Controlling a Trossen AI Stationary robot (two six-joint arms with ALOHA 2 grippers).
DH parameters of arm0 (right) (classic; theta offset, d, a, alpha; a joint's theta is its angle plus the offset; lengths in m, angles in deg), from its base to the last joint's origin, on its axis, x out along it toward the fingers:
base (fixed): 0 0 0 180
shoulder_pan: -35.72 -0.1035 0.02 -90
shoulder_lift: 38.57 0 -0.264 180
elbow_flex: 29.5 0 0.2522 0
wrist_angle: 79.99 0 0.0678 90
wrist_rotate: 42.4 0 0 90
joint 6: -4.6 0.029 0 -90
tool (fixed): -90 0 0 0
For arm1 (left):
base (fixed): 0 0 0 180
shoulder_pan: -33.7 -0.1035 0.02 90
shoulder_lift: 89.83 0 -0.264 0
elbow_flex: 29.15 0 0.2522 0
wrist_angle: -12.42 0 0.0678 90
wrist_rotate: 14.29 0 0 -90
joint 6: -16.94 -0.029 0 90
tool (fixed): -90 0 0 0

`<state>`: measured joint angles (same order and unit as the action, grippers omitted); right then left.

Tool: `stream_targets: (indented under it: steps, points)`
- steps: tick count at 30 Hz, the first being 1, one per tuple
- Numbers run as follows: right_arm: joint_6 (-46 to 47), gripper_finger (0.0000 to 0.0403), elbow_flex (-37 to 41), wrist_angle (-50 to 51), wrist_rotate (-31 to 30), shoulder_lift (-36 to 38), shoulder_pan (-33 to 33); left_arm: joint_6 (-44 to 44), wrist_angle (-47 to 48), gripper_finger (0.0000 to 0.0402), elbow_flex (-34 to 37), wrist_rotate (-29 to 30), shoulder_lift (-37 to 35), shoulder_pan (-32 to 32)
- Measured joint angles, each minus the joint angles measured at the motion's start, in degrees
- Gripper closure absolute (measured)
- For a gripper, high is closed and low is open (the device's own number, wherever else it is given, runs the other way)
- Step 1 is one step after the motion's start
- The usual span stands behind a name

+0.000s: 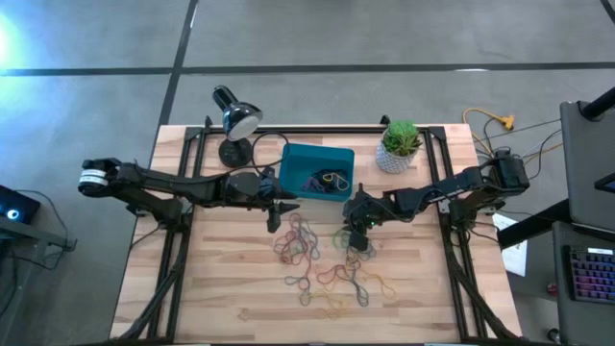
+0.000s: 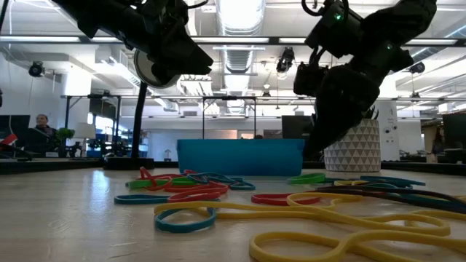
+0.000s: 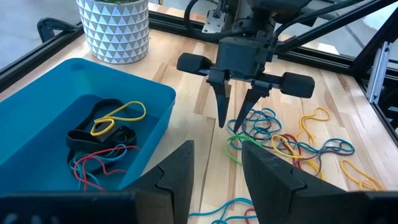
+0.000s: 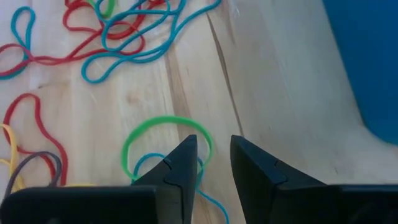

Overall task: Pick and place rubber bands into bin
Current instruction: Put the right green rubber band into the blue bin

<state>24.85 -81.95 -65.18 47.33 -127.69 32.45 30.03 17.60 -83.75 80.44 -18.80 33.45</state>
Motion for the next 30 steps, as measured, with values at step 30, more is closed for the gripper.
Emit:
stream_targets:
  steps: [30]
  points:
    - [2.4, 0.0324, 3.2, -10.2, 0.3, -6.4, -0.8, 0.0, 0.1, 0.0283, 0.0, 0.0, 0.0, 0.0]
